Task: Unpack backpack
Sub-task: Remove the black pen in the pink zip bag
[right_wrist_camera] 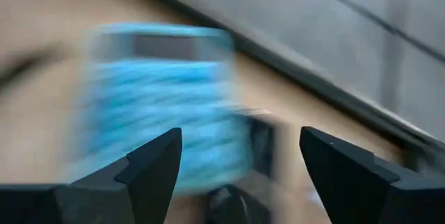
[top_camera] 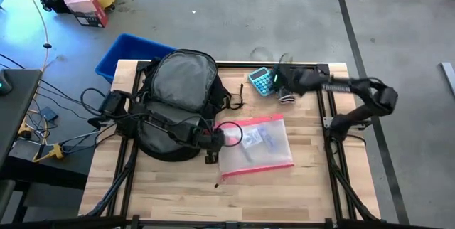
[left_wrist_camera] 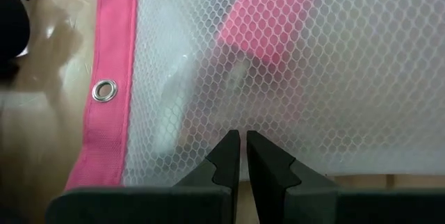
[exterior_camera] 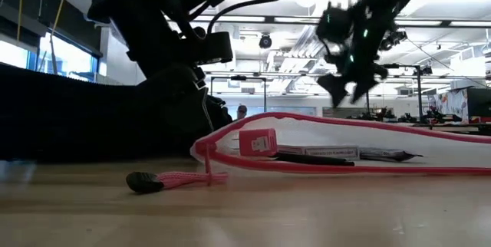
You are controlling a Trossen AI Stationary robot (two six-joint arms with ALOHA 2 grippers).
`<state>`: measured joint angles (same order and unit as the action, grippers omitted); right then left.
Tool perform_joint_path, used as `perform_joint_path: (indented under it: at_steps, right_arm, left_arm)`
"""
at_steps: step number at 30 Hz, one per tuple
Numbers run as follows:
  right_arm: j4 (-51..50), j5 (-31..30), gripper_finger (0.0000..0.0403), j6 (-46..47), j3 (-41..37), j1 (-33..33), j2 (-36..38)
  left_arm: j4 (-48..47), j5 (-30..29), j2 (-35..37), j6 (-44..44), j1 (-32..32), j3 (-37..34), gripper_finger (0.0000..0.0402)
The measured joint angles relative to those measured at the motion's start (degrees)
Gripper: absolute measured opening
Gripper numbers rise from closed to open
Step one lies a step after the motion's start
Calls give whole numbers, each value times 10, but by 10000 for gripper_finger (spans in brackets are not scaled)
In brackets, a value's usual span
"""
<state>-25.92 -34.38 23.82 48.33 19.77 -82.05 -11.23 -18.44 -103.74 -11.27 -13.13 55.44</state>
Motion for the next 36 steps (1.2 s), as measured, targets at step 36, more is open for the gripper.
perform_joint_path:
  at_steps: [36]
  right_arm:
    - [-188, -91, 259, 394, 288, -528, -334]
  left_arm:
    - [-12, -2, 1, -127, -52, 0, 9]
